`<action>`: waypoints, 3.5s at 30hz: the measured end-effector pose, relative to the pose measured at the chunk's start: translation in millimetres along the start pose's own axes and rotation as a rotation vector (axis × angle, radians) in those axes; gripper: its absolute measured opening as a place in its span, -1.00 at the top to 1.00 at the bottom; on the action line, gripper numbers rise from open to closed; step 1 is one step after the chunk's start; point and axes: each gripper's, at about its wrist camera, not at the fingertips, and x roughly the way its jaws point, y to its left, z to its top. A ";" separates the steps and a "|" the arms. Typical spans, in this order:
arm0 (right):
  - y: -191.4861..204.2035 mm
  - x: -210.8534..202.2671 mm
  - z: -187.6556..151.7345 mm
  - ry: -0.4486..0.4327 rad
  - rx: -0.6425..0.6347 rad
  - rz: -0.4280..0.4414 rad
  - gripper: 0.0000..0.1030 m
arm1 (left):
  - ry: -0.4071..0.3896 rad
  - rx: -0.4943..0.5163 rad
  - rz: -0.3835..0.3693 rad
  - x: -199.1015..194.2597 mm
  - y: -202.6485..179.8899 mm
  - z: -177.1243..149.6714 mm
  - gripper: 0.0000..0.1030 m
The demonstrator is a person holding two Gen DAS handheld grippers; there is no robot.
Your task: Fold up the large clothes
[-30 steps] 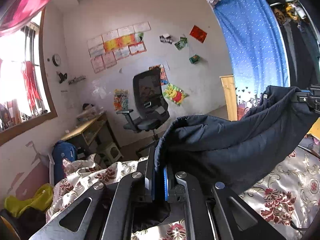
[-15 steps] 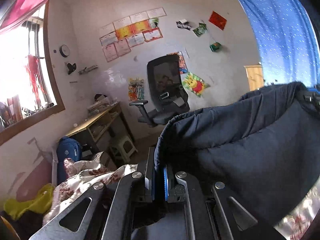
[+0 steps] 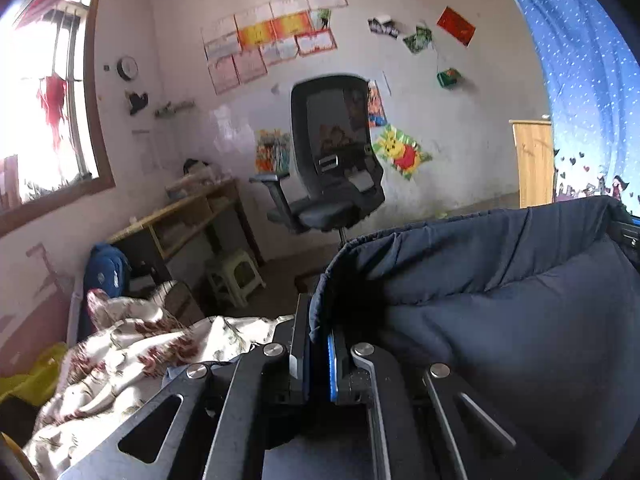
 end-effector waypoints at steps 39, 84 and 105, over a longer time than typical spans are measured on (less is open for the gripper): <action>-7.9 -26.1 -98.7 0.187 0.083 0.423 -0.51 | 0.192 -0.166 -0.389 -31.0 37.0 -70.6 -0.83; -10.7 157.5 -100.6 0.296 0.226 0.270 -0.69 | 0.385 -0.219 -0.159 135.6 -2.3 -84.3 -1.00; -10.0 161.4 -106.0 0.286 0.234 0.278 -0.70 | 0.345 -0.230 -0.155 134.1 -3.0 -90.9 -1.00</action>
